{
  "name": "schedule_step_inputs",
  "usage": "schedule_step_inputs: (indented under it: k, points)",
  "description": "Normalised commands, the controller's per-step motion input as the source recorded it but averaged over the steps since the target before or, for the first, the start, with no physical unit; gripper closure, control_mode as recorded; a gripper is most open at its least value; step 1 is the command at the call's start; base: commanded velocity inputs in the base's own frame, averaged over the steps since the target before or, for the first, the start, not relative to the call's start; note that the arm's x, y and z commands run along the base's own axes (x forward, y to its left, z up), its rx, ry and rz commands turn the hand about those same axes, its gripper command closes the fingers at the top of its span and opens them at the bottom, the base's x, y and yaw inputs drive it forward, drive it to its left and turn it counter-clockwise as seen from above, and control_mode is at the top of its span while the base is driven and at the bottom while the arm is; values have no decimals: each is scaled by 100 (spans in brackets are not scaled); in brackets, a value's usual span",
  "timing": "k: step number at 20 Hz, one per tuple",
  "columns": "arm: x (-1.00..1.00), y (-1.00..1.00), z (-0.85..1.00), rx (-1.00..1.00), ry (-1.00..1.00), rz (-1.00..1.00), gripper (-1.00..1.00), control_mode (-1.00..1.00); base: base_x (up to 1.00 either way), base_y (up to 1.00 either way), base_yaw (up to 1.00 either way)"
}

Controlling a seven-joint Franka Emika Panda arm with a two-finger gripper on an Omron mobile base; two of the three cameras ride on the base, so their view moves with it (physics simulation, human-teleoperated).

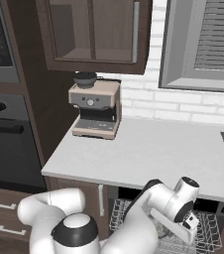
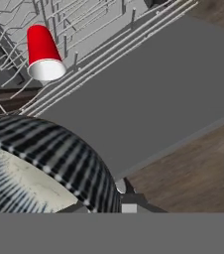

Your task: Pick up the cup and bowl from the counter, place them in the dishwasher, and close the dishwasher door.

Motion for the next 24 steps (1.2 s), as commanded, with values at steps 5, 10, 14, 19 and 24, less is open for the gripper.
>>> schedule_step_inputs:
  k: [5,10,14,19,24]
  points:
    - [0,0,-30,-12,0,0,100,-100,0,0,0]
    - [0,0,-21,-9,-3,0,100,-100,0,0,0]
    - [1,0,-6,-5,1,0,100,-100,0,0,0]
    - [12,0,6,0,5,-2,100,-100,0,0,0]
    - [45,0,23,0,0,-8,100,-100,0,0,0]
